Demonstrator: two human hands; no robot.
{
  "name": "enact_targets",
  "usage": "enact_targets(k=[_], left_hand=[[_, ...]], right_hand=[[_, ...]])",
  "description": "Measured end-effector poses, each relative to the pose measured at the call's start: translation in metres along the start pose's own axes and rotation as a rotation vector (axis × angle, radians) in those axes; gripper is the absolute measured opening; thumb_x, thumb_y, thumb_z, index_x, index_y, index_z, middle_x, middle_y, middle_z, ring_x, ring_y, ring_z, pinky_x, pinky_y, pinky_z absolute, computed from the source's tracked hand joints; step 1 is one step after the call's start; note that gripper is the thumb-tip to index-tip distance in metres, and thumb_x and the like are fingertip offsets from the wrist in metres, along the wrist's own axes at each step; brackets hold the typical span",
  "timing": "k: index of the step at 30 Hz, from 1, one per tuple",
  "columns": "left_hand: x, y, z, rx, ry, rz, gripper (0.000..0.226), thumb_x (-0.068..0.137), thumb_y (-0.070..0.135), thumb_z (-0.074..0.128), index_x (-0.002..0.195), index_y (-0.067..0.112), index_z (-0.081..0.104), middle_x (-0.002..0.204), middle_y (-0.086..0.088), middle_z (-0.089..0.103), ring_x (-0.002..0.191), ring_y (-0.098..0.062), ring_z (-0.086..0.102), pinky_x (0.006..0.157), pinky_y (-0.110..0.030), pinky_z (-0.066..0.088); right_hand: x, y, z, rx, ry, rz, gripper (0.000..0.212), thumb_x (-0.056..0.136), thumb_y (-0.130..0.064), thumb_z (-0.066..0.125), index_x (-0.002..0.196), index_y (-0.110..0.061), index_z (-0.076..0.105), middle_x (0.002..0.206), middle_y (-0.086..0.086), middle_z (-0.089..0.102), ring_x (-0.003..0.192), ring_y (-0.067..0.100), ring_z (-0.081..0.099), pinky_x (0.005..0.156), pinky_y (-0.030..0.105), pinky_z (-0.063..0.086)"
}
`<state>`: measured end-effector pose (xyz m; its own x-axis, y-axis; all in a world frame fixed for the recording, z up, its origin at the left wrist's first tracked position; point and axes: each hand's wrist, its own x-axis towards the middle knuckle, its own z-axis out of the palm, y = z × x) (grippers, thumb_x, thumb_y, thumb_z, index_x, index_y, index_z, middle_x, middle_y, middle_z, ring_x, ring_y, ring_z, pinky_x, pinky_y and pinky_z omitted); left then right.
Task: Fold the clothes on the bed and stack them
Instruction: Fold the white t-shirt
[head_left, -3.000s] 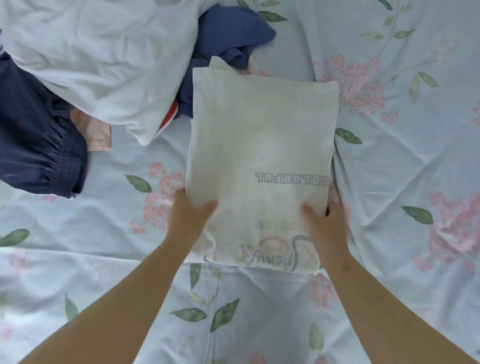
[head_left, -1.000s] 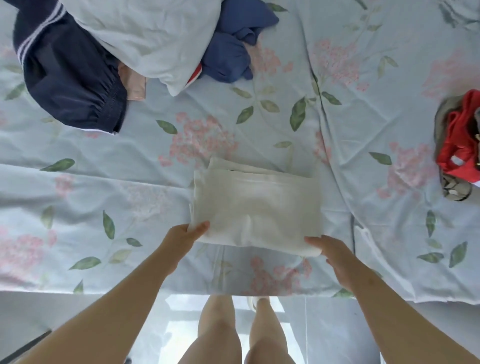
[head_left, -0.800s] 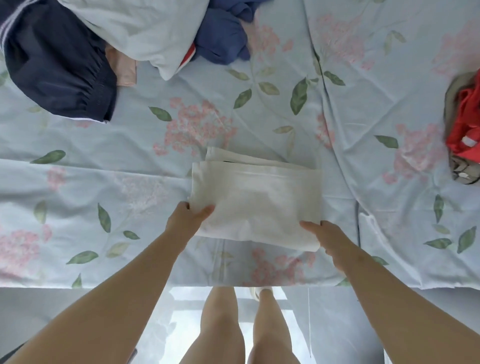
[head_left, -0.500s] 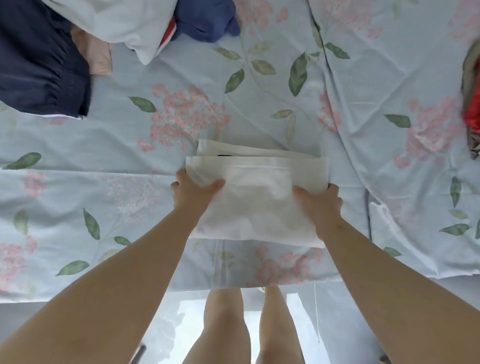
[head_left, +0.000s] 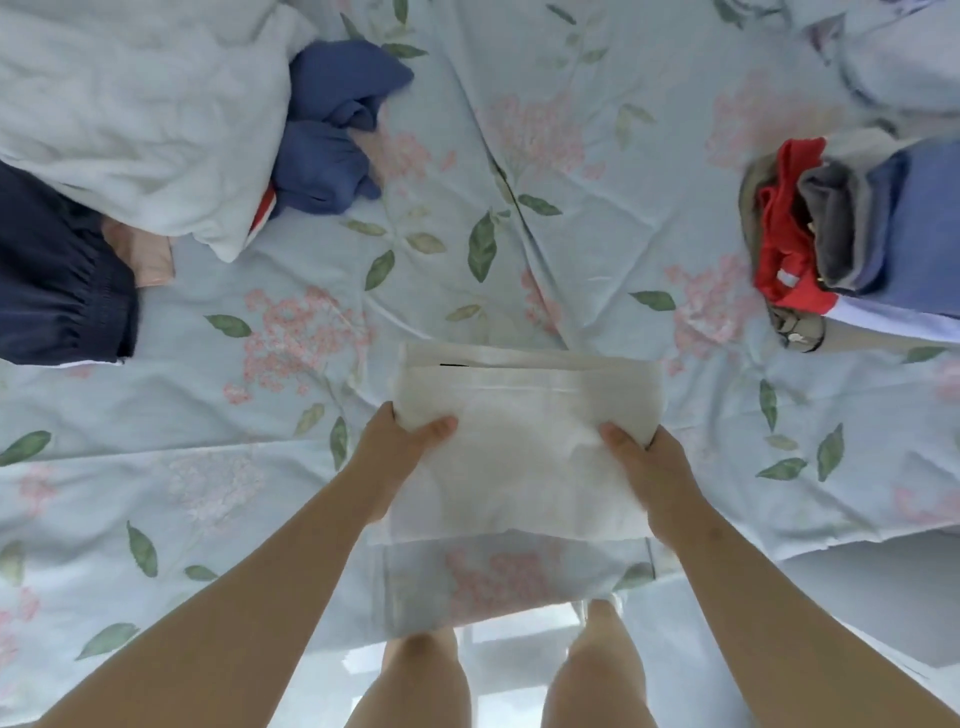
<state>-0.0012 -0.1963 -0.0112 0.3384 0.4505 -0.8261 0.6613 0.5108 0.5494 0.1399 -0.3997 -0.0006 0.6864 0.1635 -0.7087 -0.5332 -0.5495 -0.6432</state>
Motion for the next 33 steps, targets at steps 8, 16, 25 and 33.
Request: enact_targets(k=[8,16,25,33], left_hand=[[-0.035,0.026,0.183,0.054,-0.089,0.034,0.063,0.056,0.042,0.084,0.106,0.018,0.053,0.107,-0.005,0.065,0.095,-0.028,0.065,0.086,-0.048,0.054],[-0.045,0.025,0.365,0.139,-0.116,0.055,0.045,0.077,0.036,0.076,0.109,0.018,0.049,0.099,0.001,0.063,0.088,-0.019,0.061,0.080,-0.036,0.051],[-0.033,0.027,0.436,0.688,-0.015,0.189,0.031,0.093,0.007,0.039,0.123,0.014,0.042,0.125,-0.010,0.048,0.102,-0.028,0.055,0.081,-0.037,0.047],[-0.059,0.057,0.395,1.178,-0.022,0.439,0.034,0.095,0.016,0.043,0.129,0.013,0.043,0.125,-0.009,0.047,0.112,-0.028,0.048,0.088,-0.035,0.046]], right_hand=[[0.040,0.005,-0.180,-0.032,0.112,0.011,0.017,0.090,-0.020,0.062,0.104,-0.011,0.056,0.092,0.007,0.063,0.082,0.026,0.058,0.073,0.032,0.046],[0.096,0.024,-0.350,-0.089,0.211,0.067,0.023,0.089,-0.022,0.063,0.109,-0.011,0.058,0.101,0.011,0.062,0.091,0.030,0.058,0.083,0.040,0.048],[0.137,0.032,-0.407,-0.360,0.448,0.205,0.047,0.087,-0.023,0.053,0.131,-0.007,0.046,0.123,0.020,0.053,0.113,0.039,0.048,0.088,0.041,0.040],[0.104,-0.011,-0.334,-0.699,0.187,-0.012,0.037,0.091,-0.026,0.052,0.128,-0.017,0.049,0.134,0.011,0.043,0.119,0.032,0.042,0.094,0.040,0.038]])
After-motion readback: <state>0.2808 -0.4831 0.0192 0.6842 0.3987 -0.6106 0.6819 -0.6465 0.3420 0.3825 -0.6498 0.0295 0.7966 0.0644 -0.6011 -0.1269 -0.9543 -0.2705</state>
